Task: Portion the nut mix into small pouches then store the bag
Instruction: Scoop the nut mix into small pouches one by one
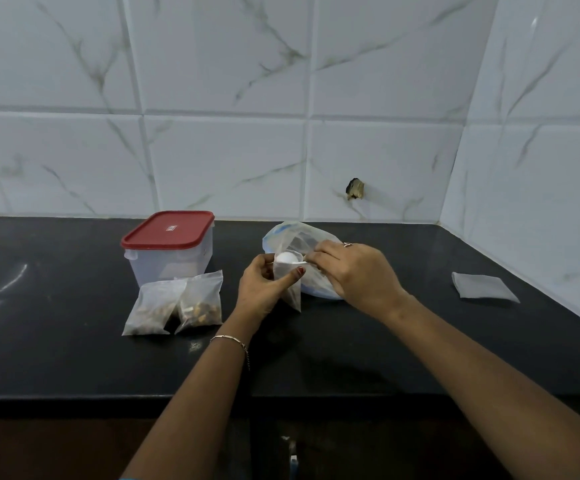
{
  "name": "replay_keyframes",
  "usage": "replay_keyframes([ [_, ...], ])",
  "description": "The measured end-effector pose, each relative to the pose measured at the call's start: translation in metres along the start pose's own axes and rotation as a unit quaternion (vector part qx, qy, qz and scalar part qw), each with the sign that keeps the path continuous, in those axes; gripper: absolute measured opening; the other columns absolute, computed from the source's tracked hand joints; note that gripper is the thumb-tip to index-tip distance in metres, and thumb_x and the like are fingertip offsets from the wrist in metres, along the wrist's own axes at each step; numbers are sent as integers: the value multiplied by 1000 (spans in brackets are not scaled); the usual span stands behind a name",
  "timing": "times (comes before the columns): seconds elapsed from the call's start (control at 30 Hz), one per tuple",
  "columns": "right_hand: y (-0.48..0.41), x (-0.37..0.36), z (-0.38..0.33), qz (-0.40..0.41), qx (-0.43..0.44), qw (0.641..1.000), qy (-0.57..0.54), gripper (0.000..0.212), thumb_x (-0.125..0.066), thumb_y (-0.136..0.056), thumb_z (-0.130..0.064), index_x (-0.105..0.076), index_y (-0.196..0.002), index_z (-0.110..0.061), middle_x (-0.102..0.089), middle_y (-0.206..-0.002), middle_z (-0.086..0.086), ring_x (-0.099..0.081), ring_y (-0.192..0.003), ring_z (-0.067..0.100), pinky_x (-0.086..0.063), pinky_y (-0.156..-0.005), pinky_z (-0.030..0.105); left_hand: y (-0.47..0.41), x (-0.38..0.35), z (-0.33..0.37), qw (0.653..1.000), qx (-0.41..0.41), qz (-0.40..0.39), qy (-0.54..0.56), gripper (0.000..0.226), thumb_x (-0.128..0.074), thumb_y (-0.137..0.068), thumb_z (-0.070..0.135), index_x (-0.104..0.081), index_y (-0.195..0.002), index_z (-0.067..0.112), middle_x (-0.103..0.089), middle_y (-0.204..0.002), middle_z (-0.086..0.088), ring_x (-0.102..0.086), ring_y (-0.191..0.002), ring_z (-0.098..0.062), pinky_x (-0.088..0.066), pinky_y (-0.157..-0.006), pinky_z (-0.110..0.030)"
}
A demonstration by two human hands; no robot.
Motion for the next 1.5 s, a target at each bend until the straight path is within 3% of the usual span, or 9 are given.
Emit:
replay_keyframes([
  [0.23,5,-3,-1,15,12,999,42,20,-64,-85,-12,-72,-103,-14,-72,-100,1,-66,-68,20,-51,-54,30,-1,0,-3,1000,4,-3,-7,73,-88,-59,40,-56,-121,17,-66,-116,-1,-64,-106,-17,-54,-94,-41],
  [0.4,12,-2,40,16,-236,963,-132,16,-59,-92,-16,-69,-103,-23,-65,-95,-13,-57,-71,2,-41,-58,14,-3,0,-4,1000,6,-1,-5,85,-90,-53,43,-54,-126,16,-65,-119,0,-62,-109,-16,-53,-96,-41],
  [0.5,20,-3,52,46,-298,938,-173,13,-59,-95,-21,-69,-102,-26,-59,-90,-18,-49,-67,-5,-33,-58,12,-2,-1,-3,1000,4,-7,-12,76,-89,-61,31,-52,-127,18,-63,-119,2,-60,-110,-14,-52,-96,-36],
  [0.8,13,5,-1,32,-38,999,20,30,-46,-93,-18,-73,-105,-15,-73,-99,-2,-68,-72,18,-50,-57,29,0,-3,4,1000,-19,-6,-21,60,-87,-66,26,-51,-115,25,-62,-111,5,-60,-101,-7,-51,-82,-23],
  [0.97,14,31,4,120,-96,985,76,25,-64,-84,-7,-73,-106,-14,-72,-101,-1,-67,-77,17,-44,-62,29,-3,-1,-1,1000,-11,-3,-14,58,-88,-65,29,-51,-111,29,-63,-114,4,-61,-106,-12,-53,-93,-34],
  [1.13,13,-4,4,5,-101,995,9,21,-65,-84,-13,-74,-101,-19,-72,-92,-5,-66,-72,17,-38,-62,24,0,0,3,1000,-22,1,-14,57,-88,-66,27,-53,-111,26,-64,-108,6,-62,-104,-12,-54,-90,-32],
  [1.23,16,-1,15,18,-163,986,-31,17,-65,-85,-15,-74,-99,-20,-72,-90,-7,-64,-72,13,-41,-63,23,1,0,4,1000,-23,5,-18,58,-87,-67,28,-53,-113,25,-63,-109,6,-61,-104,-12,-54,-90,-32],
  [1.37,29,1,46,59,-345,925,-150,14,-62,-91,-21,-72,-99,-26,-68,-90,-13,-59,-73,4,-44,-59,22,0,0,3,1000,-14,-2,-13,57,-87,-67,26,-52,-112,26,-63,-107,7,-62,-104,-12,-54,-90,-32],
  [1.5,71,-24,81,91,-537,772,-328,12,-60,-93,-26,-71,-96,-28,-69,-88,-10,-65,-79,8,-54,-67,30,0,-3,1,1000,-4,-19,-17,64,-88,-64,27,-52,-117,25,-63,-113,2,-61,-107,-15,-53,-93,-36],
])
Point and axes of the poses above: each hand's wrist, its own y-axis away from the middle knuckle, its own x-axis out of the back of the hand, z = x × y, the point moved 10 cm from there along -y, towards the middle knuckle
